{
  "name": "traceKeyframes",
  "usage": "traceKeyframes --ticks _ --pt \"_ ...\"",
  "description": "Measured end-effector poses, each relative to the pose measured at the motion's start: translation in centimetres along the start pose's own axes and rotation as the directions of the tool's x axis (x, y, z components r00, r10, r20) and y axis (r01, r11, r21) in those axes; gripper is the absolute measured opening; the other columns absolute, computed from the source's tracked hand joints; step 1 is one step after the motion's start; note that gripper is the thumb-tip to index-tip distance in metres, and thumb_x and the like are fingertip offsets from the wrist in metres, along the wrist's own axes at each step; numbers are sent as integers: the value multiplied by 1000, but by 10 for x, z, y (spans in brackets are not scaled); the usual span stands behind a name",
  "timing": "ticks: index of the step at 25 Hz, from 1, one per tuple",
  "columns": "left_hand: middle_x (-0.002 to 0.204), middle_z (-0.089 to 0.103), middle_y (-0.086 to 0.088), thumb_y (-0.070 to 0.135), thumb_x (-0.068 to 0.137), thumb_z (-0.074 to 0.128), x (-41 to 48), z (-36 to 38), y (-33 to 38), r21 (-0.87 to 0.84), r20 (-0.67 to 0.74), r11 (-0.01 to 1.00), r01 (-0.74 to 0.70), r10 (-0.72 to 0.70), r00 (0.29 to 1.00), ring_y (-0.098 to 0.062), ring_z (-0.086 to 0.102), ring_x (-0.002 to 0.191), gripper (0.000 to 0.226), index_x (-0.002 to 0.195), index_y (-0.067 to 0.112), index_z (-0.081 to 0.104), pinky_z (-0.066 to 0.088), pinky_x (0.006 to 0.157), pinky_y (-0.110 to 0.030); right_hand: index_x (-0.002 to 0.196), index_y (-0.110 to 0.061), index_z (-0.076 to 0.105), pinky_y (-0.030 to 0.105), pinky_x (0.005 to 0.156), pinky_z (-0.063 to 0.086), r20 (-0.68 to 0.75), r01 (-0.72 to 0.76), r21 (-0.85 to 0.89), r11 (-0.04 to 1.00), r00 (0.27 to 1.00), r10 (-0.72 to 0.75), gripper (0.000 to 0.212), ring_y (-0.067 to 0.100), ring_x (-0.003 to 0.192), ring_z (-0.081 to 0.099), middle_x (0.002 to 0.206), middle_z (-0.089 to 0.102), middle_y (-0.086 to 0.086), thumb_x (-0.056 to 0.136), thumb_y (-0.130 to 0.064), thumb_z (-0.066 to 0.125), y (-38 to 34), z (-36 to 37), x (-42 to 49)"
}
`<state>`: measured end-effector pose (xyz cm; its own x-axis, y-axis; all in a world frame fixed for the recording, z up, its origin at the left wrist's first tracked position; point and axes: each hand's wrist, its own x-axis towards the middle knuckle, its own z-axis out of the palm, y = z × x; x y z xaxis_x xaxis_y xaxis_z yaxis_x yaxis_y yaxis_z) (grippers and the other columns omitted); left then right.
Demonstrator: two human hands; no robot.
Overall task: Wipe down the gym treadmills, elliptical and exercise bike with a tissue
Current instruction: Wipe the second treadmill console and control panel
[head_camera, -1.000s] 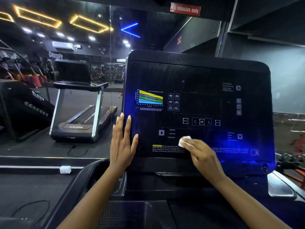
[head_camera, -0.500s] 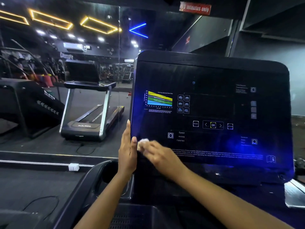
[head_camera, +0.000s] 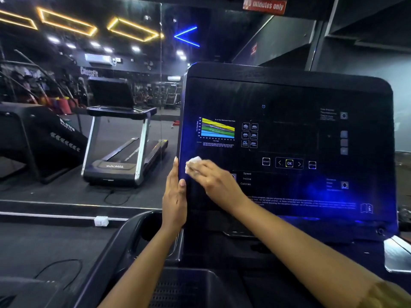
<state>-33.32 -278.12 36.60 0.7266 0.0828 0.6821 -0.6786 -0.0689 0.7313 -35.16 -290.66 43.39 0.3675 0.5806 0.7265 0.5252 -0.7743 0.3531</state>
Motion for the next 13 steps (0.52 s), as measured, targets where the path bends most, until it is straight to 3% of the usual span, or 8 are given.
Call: traceKeyframes --ticks 4,8,13 --pt "149 24 20 76 86 15 2 0 -4 67 -5 998 -21 21 1000 24 24 127 67 143 40 19 22 95 4 105 -6 69 26 77 54 91 144 112 983 984 -155 24 18 103 58 114 66 5 90 -9 50 -24 7 -59" --pt "150 23 17 61 93 19 2 0 -6 111 0 994 -19 19 1000 23 20 129 57 143 35 17 18 97 4 118 -9 64 20 94 45 163 121 116 986 977 -139 29 15 114 54 123 62 2 92 -9 49 -8 -10 -120" --pt "149 23 16 54 92 20 2 0 -4 127 8 992 -13 12 1000 27 19 125 57 144 32 18 17 94 6 113 -10 67 17 84 47 191 54 45 997 980 -62 33 11 111 51 117 65 -1 90 -11 44 13 -49 -145"
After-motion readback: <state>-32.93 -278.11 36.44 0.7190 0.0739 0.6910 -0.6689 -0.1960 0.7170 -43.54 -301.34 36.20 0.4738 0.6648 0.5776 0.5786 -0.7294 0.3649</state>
